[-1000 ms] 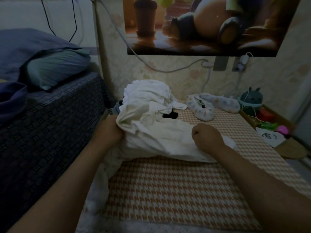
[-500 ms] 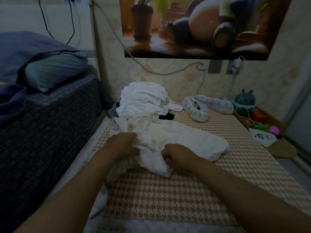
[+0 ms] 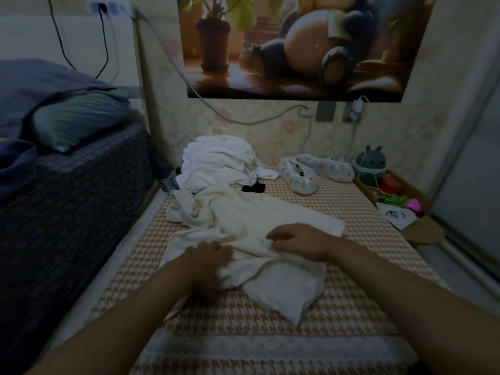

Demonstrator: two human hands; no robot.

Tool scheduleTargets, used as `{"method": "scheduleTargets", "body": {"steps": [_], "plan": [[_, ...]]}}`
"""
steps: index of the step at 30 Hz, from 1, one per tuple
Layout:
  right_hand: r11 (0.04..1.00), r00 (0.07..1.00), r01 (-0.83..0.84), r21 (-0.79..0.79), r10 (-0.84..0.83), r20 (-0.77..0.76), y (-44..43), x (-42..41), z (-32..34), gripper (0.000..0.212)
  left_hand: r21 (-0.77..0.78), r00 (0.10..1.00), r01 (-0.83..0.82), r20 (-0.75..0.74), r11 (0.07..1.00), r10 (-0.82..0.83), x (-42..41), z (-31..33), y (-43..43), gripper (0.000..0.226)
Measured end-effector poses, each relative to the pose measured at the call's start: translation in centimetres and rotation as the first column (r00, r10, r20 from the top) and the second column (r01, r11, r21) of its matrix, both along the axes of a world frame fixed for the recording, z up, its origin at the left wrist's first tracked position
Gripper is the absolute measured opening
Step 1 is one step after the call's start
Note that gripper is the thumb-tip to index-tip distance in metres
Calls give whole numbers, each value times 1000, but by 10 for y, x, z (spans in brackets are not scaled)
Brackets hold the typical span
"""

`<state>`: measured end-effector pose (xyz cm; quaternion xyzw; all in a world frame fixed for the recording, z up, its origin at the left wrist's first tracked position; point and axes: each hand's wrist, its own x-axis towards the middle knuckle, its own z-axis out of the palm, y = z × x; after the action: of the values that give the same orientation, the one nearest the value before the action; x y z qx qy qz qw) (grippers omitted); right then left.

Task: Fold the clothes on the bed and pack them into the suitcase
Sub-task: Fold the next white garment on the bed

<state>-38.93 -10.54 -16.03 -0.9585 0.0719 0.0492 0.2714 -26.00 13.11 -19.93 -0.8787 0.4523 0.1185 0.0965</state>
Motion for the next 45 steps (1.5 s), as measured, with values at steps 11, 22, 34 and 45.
{"method": "scheduleTargets", "body": {"steps": [11,22,34,45], "plan": [[973,987,-142,-181,126,-98,45,-1,2,17,57,982,-116,157,992,106,14,66,35,24],[892,865,436,116,-451,217,-44,-6,2,24,-254,857,-117,-515,960,-32,-16,85,-50,20],[789,786,564,-243,-604,-135,-159,-3,-68,81,-298,969,-186,-215,936,123,-58,-17,-223,100],[842,707,517,153,-521,479,-186,17,-47,29,-694,942,-191,-329,695,-71,-44,1,-273,9]]}}
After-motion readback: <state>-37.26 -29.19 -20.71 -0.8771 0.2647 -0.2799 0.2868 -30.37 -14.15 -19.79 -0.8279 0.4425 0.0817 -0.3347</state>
